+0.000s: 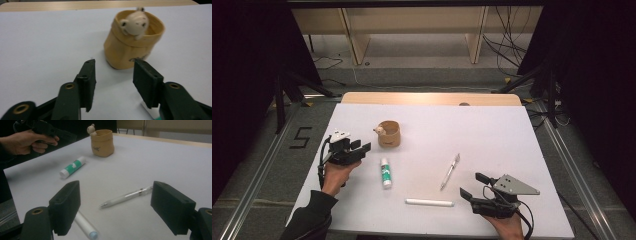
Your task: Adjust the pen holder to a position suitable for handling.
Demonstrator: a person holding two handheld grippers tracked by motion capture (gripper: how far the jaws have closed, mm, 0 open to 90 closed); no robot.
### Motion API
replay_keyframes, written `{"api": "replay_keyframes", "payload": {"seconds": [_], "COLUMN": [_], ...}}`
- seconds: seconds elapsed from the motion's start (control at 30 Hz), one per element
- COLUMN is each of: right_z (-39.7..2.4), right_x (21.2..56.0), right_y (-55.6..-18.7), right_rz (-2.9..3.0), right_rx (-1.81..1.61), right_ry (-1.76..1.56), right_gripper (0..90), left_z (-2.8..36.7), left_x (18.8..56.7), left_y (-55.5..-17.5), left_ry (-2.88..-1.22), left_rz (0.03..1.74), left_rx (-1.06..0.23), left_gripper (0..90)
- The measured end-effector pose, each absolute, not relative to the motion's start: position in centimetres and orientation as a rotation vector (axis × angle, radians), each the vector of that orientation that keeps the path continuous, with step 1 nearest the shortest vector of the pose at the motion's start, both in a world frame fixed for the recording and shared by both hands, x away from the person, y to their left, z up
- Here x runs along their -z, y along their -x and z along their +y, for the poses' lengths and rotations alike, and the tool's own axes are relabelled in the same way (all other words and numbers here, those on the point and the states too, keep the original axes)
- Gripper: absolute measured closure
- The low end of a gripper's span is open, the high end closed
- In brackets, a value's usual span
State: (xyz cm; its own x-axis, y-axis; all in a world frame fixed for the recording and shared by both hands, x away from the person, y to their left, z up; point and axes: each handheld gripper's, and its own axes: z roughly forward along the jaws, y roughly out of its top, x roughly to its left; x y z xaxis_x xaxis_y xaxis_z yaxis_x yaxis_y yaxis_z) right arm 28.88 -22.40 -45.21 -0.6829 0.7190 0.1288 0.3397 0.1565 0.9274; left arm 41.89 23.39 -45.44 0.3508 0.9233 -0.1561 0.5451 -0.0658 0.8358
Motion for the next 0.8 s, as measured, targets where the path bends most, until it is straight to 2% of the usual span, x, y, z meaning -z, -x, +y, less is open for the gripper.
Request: {"api": "replay_keyframes", "payload": {"seconds": [0.1, 0.13, 0.2, 0.27, 0.37, 0.43, 0.5, 0.8], "right_z": [-22.4, -22.5, -22.5, -22.5, -22.5, -22.6, -22.6, -22.6], "right_x": [45.1, 45.2, 45.2, 45.2, 45.2, 45.2, 45.2, 45.3], "right_y": [-28.8, -28.9, -28.9, -28.9, -28.9, -28.9, -28.9, -28.9], "right_rz": [2.094, 2.093, 2.095, 2.096, 2.096, 2.095, 2.095, 2.098], "right_rx": [-1.536, -1.537, -1.537, -1.538, -1.539, -1.539, -1.538, -1.537], "right_ry": [-1.013, -1.018, -1.021, -1.020, -1.019, -1.020, -1.023, -1.022], "right_gripper": [24.7, 24.7, 24.7, 24.7, 24.7, 24.7, 24.8, 24.8], "left_z": [23.8, 23.7, 23.7, 23.7, 23.5, 23.5, 23.4, 23.0], "left_x": [45.7, 45.9, 46.1, 46.2, 46.6, 46.9, 47.3, 47.9], "left_y": [-42.8, -43.0, -43.5, -44.0, -45.0, -45.6, -46.2, -47.6], "left_ry": [-1.725, -1.735, -1.741, -1.738, -1.735, -1.744, -1.752, -1.745], "left_rz": [1.341, 1.342, 1.349, 1.360, 1.375, 1.387, 1.396, 1.410], "left_rx": [-0.541, -0.544, -0.540, -0.537, -0.529, -0.525, -0.529, -0.513], "left_gripper": [60.0, 65.6, 67.8, 75.8, 79.8, 86.1, 88.6, 89.2]}}
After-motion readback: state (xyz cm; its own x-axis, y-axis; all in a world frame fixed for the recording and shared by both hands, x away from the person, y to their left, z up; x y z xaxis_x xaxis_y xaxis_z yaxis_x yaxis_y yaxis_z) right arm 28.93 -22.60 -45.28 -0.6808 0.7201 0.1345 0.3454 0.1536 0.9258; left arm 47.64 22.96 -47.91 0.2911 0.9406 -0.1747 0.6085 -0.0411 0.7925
